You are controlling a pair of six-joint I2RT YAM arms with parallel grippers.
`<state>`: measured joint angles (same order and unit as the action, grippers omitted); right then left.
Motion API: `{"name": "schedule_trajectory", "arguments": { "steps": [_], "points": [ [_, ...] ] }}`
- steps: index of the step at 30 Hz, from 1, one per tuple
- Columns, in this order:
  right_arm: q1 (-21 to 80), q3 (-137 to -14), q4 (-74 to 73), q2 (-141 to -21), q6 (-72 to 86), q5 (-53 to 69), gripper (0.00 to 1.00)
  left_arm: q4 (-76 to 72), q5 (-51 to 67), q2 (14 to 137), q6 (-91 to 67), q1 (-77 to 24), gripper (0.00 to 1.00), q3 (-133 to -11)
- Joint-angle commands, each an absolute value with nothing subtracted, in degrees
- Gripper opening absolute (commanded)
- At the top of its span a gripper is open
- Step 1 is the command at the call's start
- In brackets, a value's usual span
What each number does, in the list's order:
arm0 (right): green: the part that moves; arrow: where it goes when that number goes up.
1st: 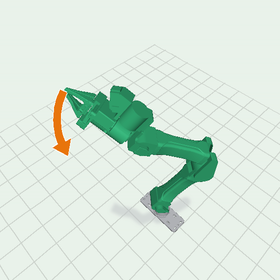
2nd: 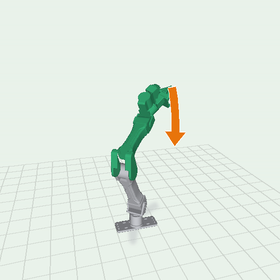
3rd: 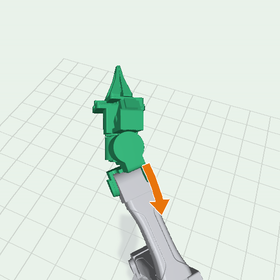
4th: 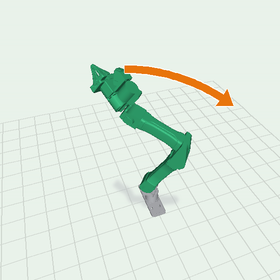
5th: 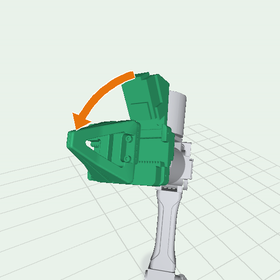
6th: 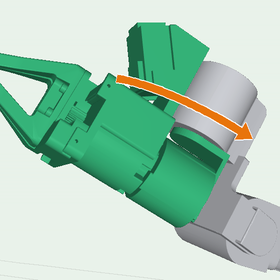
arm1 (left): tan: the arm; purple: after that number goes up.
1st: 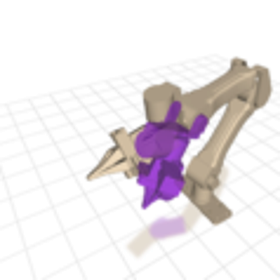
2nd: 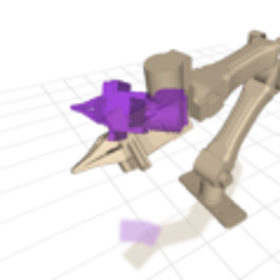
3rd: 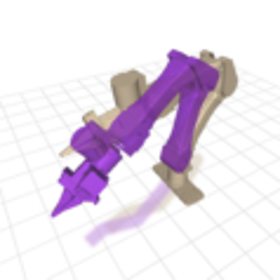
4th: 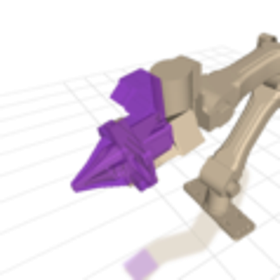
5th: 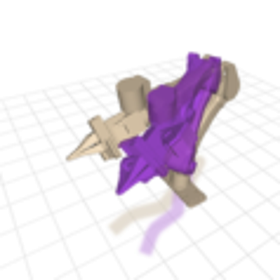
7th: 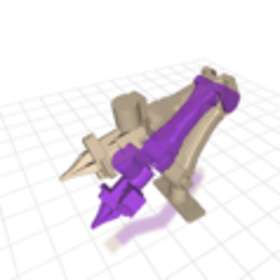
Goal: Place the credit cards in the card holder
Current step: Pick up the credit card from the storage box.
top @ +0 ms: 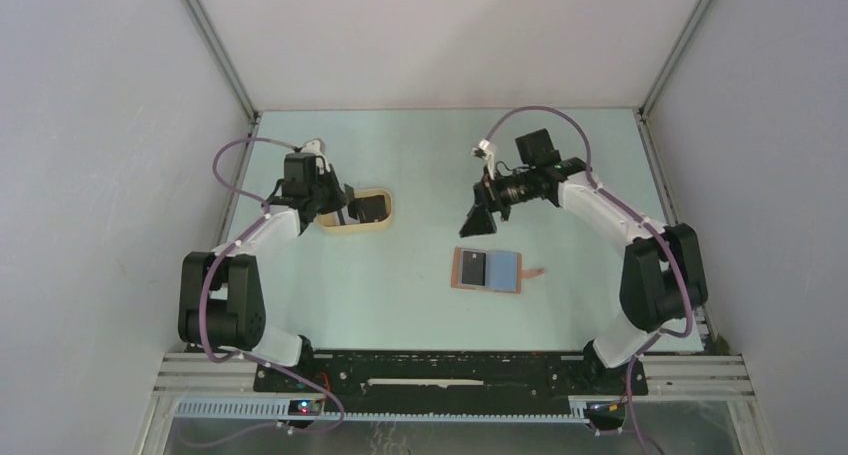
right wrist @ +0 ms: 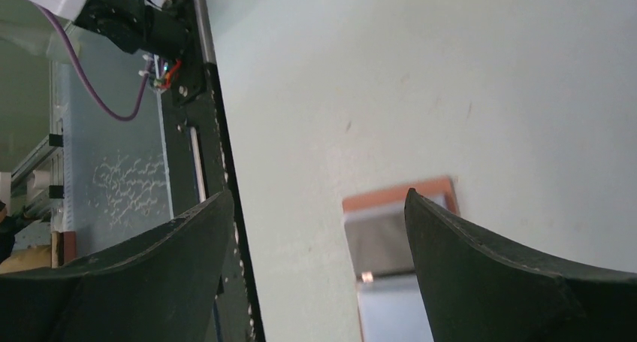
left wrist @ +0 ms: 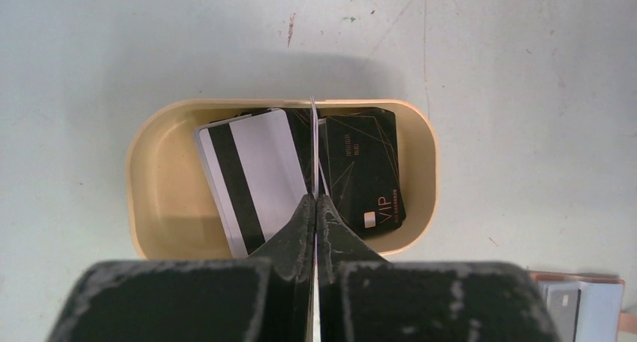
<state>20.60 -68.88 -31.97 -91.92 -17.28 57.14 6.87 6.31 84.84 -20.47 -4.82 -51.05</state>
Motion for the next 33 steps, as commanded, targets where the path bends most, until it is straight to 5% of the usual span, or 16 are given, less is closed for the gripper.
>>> {"name": "schedule_trajectory", "arguments": {
  "steps": [1,18,33],
  "points": [
    [25.6,-79.1,-27.4,-99.0,-12.9,58.5,0.93,0.5,11.8,82.0,-18.5,-3.2,0.00,-48.4],
    [33.1,-122.5,-19.0,-135.3,15.2,59.9,0.90,-8.3,25.7,80.7,-18.8,2.3,0.00,-43.1],
    [35.2,-135.6,-15.3,-147.1,22.0,57.1,0.91,-17.4,37.1,82.6,-24.1,6.7,0.00,-39.9]
  ]
}}
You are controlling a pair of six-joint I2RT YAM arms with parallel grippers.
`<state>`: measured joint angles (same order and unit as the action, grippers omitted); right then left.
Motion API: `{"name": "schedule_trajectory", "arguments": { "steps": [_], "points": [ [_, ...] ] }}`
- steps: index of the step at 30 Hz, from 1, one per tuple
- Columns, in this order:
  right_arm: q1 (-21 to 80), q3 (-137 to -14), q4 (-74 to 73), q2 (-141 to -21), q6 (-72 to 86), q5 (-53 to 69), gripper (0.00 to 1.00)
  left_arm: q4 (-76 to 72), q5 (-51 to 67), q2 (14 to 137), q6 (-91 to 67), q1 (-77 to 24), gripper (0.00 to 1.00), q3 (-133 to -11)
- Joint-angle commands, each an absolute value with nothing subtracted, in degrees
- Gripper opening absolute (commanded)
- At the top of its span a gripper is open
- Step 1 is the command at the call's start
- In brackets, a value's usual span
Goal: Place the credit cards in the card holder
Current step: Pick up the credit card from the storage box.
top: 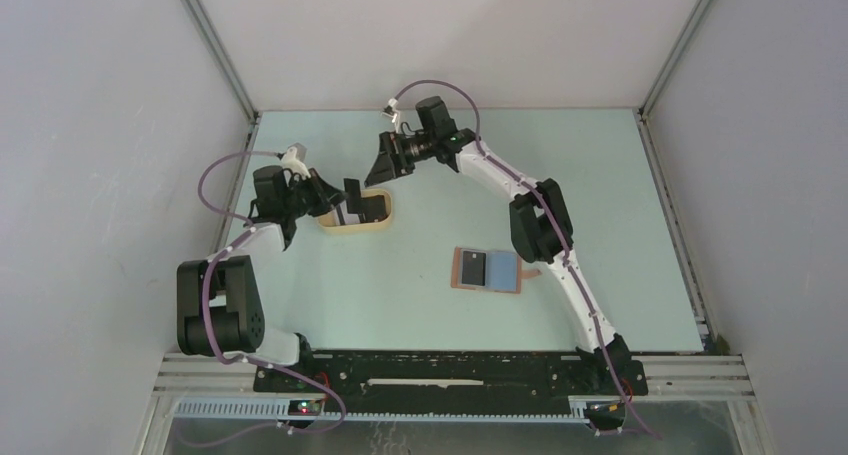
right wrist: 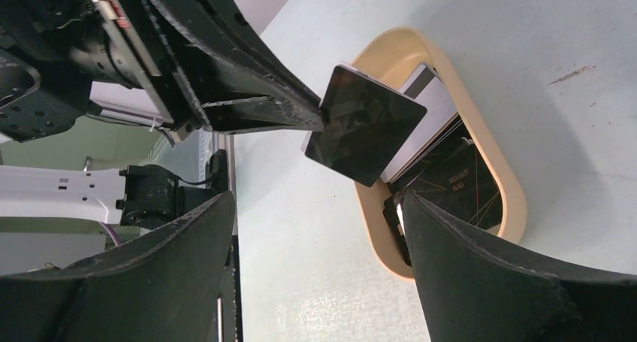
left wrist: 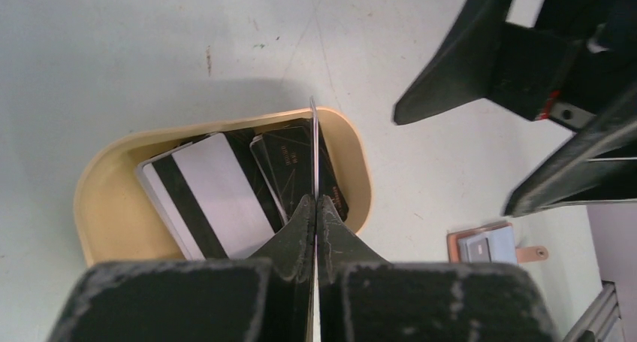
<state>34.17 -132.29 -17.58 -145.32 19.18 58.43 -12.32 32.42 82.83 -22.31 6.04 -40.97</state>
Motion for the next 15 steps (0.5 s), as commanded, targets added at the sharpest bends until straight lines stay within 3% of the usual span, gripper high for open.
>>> {"name": "schedule_trajectory", "arguments": {
  "steps": [1,15],
  "points": [
    [35.2,-135.9,-15.3,-147.6,22.1,56.7,0.91,-17.8,37.4,82.7,-24.3,6.8,0.00,-39.8],
    [35.7,-137.6,-9.4,-151.2,27.7,58.5,0.83,-26.9,45.0,86.4,-30.6,8.2,0.00,-38.9]
  ]
}}
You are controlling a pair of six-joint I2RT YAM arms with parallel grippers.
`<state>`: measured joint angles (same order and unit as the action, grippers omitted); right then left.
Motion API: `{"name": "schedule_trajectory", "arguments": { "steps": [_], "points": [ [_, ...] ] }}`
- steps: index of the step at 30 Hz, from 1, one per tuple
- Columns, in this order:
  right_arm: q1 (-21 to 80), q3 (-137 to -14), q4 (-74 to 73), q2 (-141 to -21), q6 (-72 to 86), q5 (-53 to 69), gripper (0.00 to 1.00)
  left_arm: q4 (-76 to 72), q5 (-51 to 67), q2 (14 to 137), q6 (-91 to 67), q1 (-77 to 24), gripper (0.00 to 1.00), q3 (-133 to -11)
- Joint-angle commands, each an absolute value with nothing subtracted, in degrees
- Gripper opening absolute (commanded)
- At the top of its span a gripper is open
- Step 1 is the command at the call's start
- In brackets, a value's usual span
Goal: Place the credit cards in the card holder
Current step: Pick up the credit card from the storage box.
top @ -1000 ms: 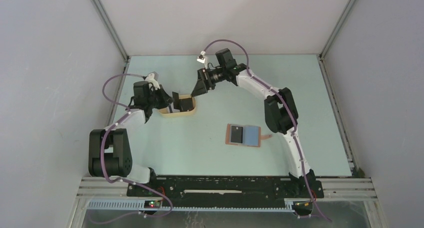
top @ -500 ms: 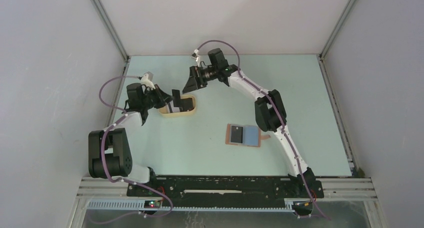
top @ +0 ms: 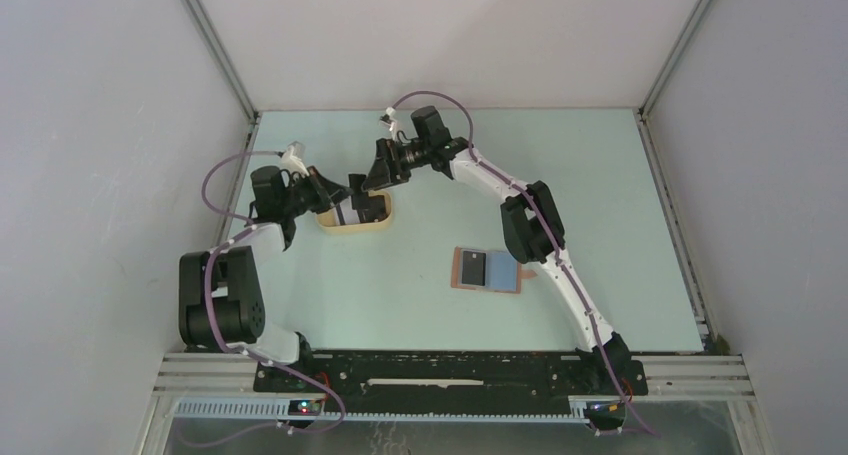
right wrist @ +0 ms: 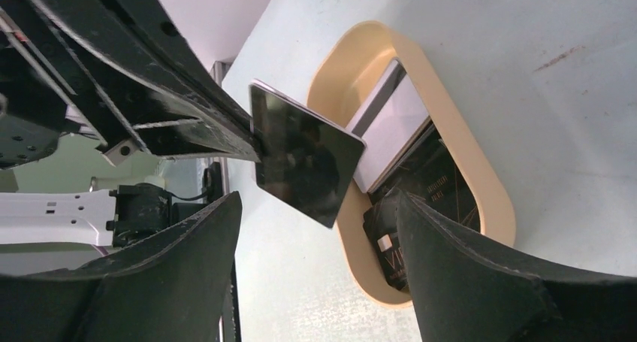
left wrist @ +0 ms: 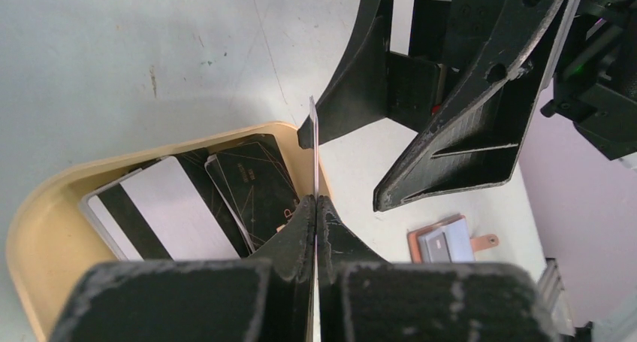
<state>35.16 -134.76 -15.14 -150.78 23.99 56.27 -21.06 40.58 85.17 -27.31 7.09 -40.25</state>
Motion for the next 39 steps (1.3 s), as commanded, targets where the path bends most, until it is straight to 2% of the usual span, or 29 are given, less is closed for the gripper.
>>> {"name": "schedule_trajectory", "arguments": {
  "steps": [1,13,18,21,26,30,34,37,39],
  "points": [
    [35.7,-137.6,-8.5,-151.4,28.4,59.2,0.82,-27.5,45.4,86.9,-31.1,8.4,0.00,-38.9],
    [35.9,-138.0,-4.5,-152.7,31.7,61.1,0.72,-34.3,50.3,89.8,-36.3,9.5,0.00,-38.1],
    [35.8,-137.9,-2.8,-152.8,33.1,61.8,0.63,-35.9,51.2,90.6,-37.4,9.6,0.00,-37.8],
    [35.7,-137.8,-1.3,-153.0,34.4,62.6,0.54,-36.3,51.6,90.9,-37.9,9.7,0.00,-37.8],
    [35.6,-137.4,1.9,-153.2,36.4,63.7,0.28,-37.2,52.0,91.3,-38.7,9.9,0.00,-37.6],
    [35.3,-136.5,4.1,-153.1,38.3,64.2,0.12,-38.2,51.9,91.5,-39.8,10.3,0.00,-37.1],
    [35.1,-135.9,6.3,-153.2,40.2,64.7,0.00,-40.4,52.4,92.3,-41.9,10.7,0.09,-36.8],
    [34.9,-135.0,9.3,-153.3,42.6,65.6,0.00,-43.2,53.1,92.9,-44.0,11.0,0.23,-36.3],
    [34.8,-133.9,12.4,-153.2,45.1,66.3,0.00,-44.9,53.6,93.1,-45.3,11.2,0.29,-36.0]
  ]
}}
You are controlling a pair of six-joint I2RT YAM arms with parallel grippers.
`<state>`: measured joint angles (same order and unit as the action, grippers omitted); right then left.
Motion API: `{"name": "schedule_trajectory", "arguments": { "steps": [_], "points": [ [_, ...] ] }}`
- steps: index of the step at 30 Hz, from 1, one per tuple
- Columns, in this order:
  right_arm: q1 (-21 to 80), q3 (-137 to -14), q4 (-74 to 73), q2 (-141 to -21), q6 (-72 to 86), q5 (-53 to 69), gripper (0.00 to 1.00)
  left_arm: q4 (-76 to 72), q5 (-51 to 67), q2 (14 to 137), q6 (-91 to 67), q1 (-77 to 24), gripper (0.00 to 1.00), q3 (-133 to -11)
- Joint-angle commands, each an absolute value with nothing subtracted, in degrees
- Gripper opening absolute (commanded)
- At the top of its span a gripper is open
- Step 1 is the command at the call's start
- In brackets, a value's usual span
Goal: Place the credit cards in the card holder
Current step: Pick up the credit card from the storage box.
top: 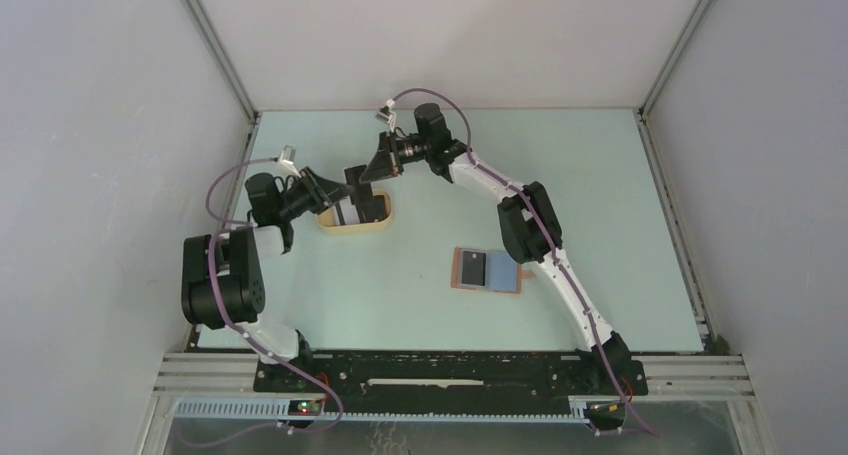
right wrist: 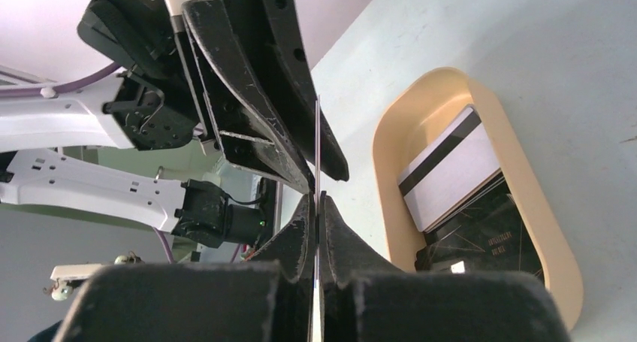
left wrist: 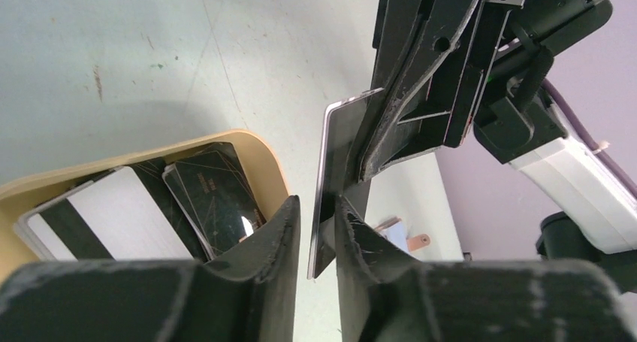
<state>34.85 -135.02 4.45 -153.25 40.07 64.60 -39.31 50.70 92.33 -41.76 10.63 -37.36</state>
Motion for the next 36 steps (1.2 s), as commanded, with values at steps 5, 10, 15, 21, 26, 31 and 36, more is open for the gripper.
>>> {"name": "schedule_trajectory", "arguments": {
  "steps": [5,10,15,21,26,31,36],
  "points": [
    [34.6,-133.4,15.6,-153.1,47.4,68.2,0.00,-48.5,56.1,94.2,-48.1,11.7,0.40,-35.7],
    [34.5,-133.1,16.7,-152.9,47.7,69.5,0.00,-74.0,60.4,98.9,-63.1,12.3,0.39,-33.5],
    [34.3,-132.5,18.4,-152.4,48.3,70.3,0.00,-86.8,62.6,104.7,-73.6,12.7,0.21,-34.4],
    [34.3,-132.8,15.5,-152.4,46.3,69.7,0.00,-86.7,62.6,104.6,-73.4,12.6,0.05,-34.4],
    [34.4,-133.0,14.4,-152.5,45.5,69.6,0.04,-86.7,62.4,104.6,-73.4,12.5,0.00,-34.5],
    [34.5,-136.0,4.7,-152.3,37.8,67.8,0.36,-85.8,60.8,103.9,-72.1,12.8,0.00,-34.1],
    [34.7,-136.7,2.9,-152.1,36.2,67.2,0.50,-81.8,59.8,103.8,-69.5,12.7,0.00,-34.1]
  ]
}}
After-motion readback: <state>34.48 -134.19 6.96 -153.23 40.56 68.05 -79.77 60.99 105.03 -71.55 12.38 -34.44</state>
